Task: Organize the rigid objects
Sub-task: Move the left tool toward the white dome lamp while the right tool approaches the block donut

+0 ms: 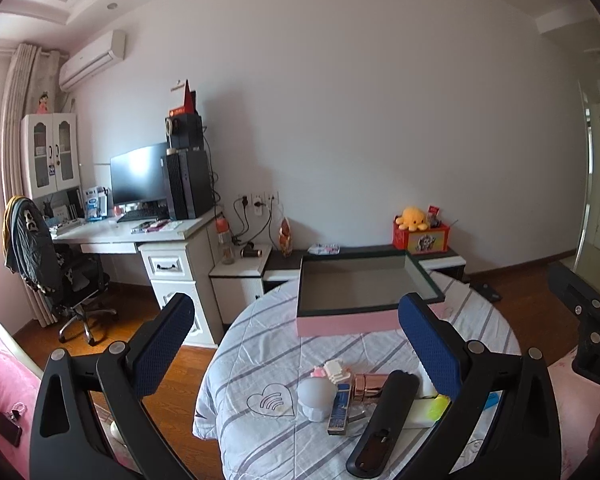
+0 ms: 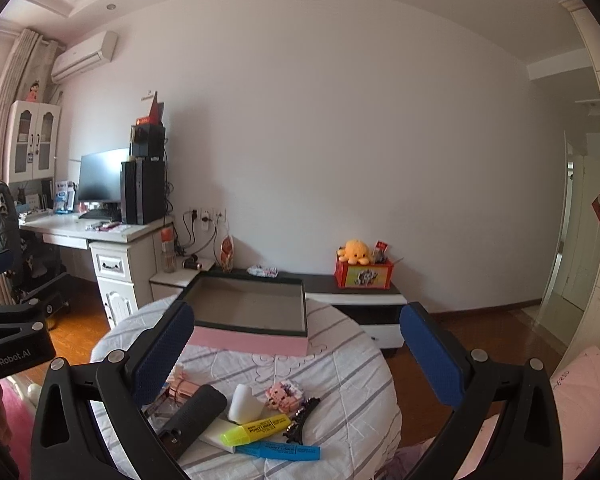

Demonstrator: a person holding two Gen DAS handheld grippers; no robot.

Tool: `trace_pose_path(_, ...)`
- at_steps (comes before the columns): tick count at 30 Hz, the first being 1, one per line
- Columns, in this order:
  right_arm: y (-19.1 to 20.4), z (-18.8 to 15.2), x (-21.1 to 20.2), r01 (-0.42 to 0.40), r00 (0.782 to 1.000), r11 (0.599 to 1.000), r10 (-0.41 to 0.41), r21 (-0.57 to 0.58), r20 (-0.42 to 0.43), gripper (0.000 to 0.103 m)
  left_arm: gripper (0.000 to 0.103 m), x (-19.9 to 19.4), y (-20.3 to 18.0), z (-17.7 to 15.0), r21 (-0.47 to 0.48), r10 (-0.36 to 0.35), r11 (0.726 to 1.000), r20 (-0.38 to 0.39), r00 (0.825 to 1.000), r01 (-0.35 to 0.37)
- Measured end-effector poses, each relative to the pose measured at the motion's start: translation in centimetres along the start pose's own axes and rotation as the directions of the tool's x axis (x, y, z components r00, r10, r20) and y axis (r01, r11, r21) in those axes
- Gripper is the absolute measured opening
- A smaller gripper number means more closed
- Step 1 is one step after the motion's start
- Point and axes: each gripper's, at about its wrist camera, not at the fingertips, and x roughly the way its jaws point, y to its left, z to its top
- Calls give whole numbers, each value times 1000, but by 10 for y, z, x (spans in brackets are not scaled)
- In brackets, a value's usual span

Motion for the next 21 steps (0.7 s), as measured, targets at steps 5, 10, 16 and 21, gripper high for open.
trace_pose_path(5,-4,-28,37,-29,993,1000,28,-11,-111,103,103,40,-1,-24,26,6,1000,-111,994,-3)
trace_pose_path(10,-5,-60,71,-43,973,999,39,-12,-227,103,103,76,2,-56,35,21,999,-228,973,-13)
trace_pose_path(16,-1,-85,99,-55,950,998,47,-17,-307,103,103,107,8,-86,41,30,999,-339,940,-17)
trace_pose_path(21,3,-96,118,-69,933,997,58,-18,-356,103,103,131,9,-103,18,-2,1000,-390,921,10)
